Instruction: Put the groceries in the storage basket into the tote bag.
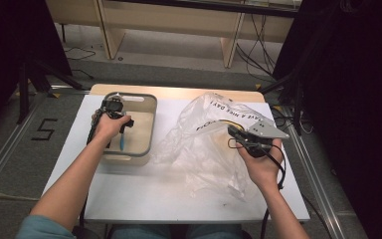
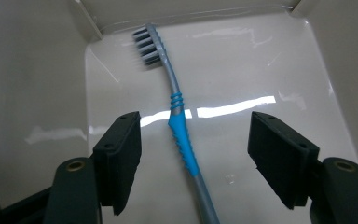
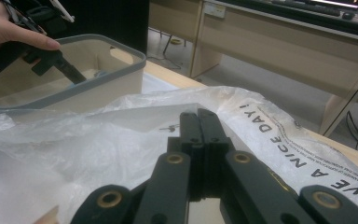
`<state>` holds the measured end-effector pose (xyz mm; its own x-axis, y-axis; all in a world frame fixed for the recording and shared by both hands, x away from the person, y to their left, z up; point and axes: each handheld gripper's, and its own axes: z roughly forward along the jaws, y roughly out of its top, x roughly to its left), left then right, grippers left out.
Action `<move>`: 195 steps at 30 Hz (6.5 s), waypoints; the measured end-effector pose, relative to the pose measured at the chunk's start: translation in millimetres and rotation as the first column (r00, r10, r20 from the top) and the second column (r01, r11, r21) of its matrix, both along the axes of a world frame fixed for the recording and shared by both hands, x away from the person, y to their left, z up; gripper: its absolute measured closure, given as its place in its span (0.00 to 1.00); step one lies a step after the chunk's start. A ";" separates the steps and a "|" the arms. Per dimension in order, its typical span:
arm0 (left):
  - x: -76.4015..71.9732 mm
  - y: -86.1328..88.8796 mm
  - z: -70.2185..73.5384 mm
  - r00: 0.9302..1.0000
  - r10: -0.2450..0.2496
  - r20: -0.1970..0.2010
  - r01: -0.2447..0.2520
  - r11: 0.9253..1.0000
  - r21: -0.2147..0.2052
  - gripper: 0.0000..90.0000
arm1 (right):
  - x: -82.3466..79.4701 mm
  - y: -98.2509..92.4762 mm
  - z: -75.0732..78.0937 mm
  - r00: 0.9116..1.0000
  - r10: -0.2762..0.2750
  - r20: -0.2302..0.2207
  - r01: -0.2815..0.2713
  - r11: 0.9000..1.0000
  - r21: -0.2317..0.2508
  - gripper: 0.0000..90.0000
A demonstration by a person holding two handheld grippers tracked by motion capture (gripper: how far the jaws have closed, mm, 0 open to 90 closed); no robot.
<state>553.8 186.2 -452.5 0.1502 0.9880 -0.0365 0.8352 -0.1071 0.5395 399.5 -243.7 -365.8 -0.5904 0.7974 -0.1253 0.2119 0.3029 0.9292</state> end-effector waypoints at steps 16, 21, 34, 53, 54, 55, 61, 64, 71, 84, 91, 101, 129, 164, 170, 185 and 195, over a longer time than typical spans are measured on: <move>3.9 0.3 -12.0 0.998 0.013 -0.061 -0.014 1.000 -0.014 0.50 | -0.8 -0.3 -0.6 1.000 0.001 -0.002 -0.001 1.000 0.001 1.00; 5.5 -0.9 -13.8 0.998 0.014 -0.062 -0.015 1.000 -0.005 0.53 | -0.6 -0.3 -0.6 1.000 0.001 -0.003 -0.001 1.000 0.002 1.00; 7.0 -0.6 -13.2 0.998 -0.001 -0.056 0.001 1.000 0.003 0.69 | -0.9 0.7 -0.8 1.000 0.001 -0.003 -0.001 1.000 0.000 1.00; 7.6 -1.0 -12.7 0.998 0.011 -0.062 -0.011 1.000 0.009 0.83 | -1.1 0.6 -0.6 1.000 0.003 -0.003 -0.003 1.000 0.004 1.00; 7.5 -1.2 -12.7 0.998 0.011 -0.063 -0.010 1.000 0.009 0.84 | -1.1 0.6 -0.6 1.000 0.004 -0.003 -0.004 1.000 0.004 1.00; 7.6 -1.2 -12.6 0.998 0.011 -0.063 -0.010 1.000 0.009 0.85 | -1.1 0.6 -0.6 1.000 0.003 -0.003 -0.003 1.000 0.004 1.00; 7.8 -0.6 -12.8 0.998 0.016 -0.062 -0.015 1.000 0.009 0.88 | -1.1 0.9 -0.7 1.000 0.003 -0.004 -0.003 1.000 0.003 1.00; 7.3 -1.3 -12.6 0.998 0.018 -0.061 -0.018 1.000 0.014 0.89 | -1.0 0.9 -0.9 1.000 0.005 -0.003 -0.005 1.000 0.001 1.00; 6.3 -2.7 -12.0 0.998 0.023 -0.058 -0.022 1.000 0.021 0.89 | -1.0 0.9 -1.0 1.000 0.004 -0.004 -0.004 1.000 0.001 1.00; 5.3 -1.6 -9.4 0.998 0.015 -0.058 -0.015 1.000 -0.002 0.91 | -0.6 1.5 -1.3 1.000 0.006 -0.004 -0.006 1.000 0.001 1.00; 4.4 -3.0 -9.5 0.999 -0.011 -0.050 0.012 1.000 0.020 0.91 | -0.5 1.4 -1.4 1.000 0.005 -0.003 -0.005 1.000 0.001 1.00; 4.0 -4.2 -9.2 0.998 -0.024 -0.051 0.025 0.999 0.022 0.91 | -0.6 1.4 -1.5 1.000 0.005 -0.008 -0.005 1.000 -0.002 1.00; -7.4 -3.0 10.6 0.998 -0.062 0.021 0.063 0.998 -0.028 0.91 | -1.0 1.8 -1.9 1.000 0.005 -0.011 -0.005 1.000 -0.001 1.00; -31.7 -0.1 43.6 0.985 -0.121 0.125 0.131 0.989 -0.074 0.91 | -1.1 2.7 -1.9 1.000 0.007 -0.010 -0.007 1.000 -0.006 1.00; -35.9 -0.4 49.2 0.981 -0.133 0.143 0.144 0.987 -0.072 0.91 | -1.1 2.7 -2.0 1.000 0.006 -0.011 -0.006 1.000 -0.004 1.00; -49.2 -5.1 67.4 0.966 -0.174 0.192 0.192 0.978 -0.077 0.91 | -1.1 2.7 -2.2 1.000 0.007 -0.012 -0.007 1.000 -0.004 1.00; -59.5 -8.4 75.4 0.955 -0.196 0.222 0.219 0.972 -0.085 0.91 | -1.3 2.7 -2.2 1.000 0.006 -0.013 -0.006 1.000 -0.005 1.00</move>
